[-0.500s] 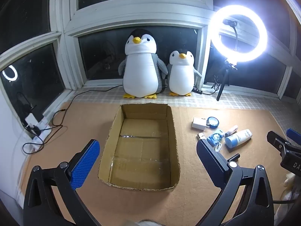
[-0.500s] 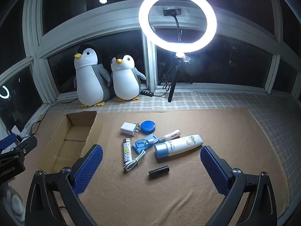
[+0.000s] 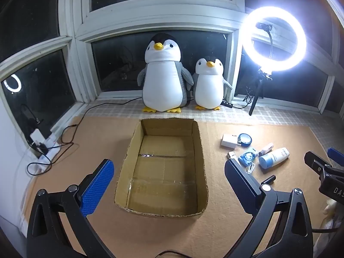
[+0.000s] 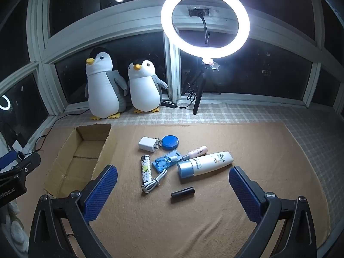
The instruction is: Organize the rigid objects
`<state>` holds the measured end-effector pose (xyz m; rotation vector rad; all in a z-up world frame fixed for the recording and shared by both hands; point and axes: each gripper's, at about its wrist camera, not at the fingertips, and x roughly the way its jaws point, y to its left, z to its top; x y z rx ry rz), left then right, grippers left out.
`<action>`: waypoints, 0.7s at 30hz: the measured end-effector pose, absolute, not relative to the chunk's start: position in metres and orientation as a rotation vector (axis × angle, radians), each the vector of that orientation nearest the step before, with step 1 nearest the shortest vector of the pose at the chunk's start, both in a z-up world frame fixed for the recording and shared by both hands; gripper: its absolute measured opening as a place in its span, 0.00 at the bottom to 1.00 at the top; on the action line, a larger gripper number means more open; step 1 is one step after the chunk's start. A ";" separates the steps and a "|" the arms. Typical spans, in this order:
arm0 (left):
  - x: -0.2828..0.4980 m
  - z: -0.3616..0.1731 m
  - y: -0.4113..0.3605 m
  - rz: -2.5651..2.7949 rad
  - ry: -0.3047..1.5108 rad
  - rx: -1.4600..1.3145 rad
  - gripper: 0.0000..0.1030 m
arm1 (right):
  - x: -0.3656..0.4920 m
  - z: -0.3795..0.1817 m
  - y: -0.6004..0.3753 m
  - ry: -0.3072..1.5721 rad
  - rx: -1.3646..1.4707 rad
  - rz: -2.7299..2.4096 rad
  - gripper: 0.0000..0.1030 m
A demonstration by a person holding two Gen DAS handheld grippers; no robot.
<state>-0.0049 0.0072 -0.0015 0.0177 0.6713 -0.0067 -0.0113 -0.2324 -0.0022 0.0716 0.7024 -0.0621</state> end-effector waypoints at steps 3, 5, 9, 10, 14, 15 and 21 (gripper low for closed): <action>-0.003 0.000 0.006 -0.001 0.671 0.021 0.99 | -0.010 -0.001 -0.235 0.702 0.075 -0.061 1.00; -0.003 0.000 0.005 -0.001 0.672 0.021 0.99 | -0.010 0.000 -0.236 0.702 0.078 -0.063 1.00; -0.004 0.001 0.006 -0.002 0.673 0.020 0.99 | -0.010 0.000 -0.236 0.701 0.078 -0.062 1.00; -0.003 0.001 0.005 -0.002 0.675 0.021 0.99 | -0.010 0.000 -0.236 0.701 0.078 -0.062 1.00; -0.003 0.001 0.005 -0.002 0.674 0.020 0.99 | -0.010 0.000 -0.237 0.706 0.078 -0.060 1.00; -0.003 0.001 0.005 -0.001 0.674 0.020 0.99 | -0.010 0.000 -0.235 0.706 0.076 -0.061 1.00; -0.003 0.001 0.005 -0.002 0.675 0.020 0.99 | -0.010 0.000 -0.236 0.707 0.077 -0.062 1.00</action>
